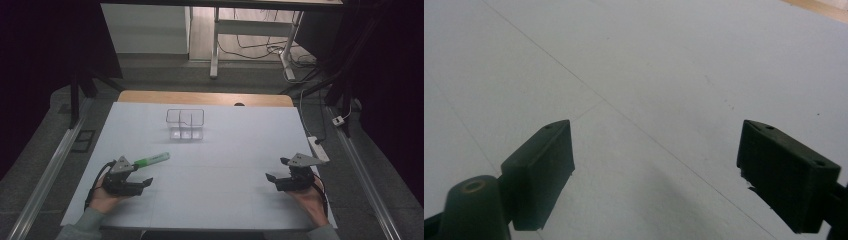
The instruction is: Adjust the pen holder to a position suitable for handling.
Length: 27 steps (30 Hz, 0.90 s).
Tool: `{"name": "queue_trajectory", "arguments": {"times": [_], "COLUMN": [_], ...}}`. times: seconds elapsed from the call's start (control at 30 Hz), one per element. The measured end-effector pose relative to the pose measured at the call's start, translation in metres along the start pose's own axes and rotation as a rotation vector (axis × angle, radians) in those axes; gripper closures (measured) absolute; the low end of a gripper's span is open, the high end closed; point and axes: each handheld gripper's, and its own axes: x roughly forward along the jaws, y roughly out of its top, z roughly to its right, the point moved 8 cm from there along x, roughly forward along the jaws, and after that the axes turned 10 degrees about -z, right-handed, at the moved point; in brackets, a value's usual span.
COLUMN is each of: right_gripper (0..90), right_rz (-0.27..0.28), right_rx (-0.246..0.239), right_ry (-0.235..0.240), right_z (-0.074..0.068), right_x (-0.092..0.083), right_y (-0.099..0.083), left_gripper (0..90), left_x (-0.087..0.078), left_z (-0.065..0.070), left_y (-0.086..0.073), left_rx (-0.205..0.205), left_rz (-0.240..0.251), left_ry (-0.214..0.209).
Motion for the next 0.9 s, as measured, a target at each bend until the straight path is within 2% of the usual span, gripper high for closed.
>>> {"name": "queue_trajectory", "arguments": {"times": [0.53, 0.9], "right_gripper": [18.3, 19.2], "right_rz": [-0.005, -0.009], "right_rx": [0.001, -0.007], "right_ry": [0.04, 0.05], "right_z": [-0.004, -0.006], "right_x": [0.002, 0.003], "right_y": [0.001, 0.001], "left_gripper": [24.2, 24.2], "left_x": [-0.001, -0.001], "left_z": [-0.006, -0.007], "left_y": [0.003, 0.012], "left_rx": [-0.012, -0.005], "left_rz": [0.009, 0.01], "left_ry": [0.009, 0.013]}}
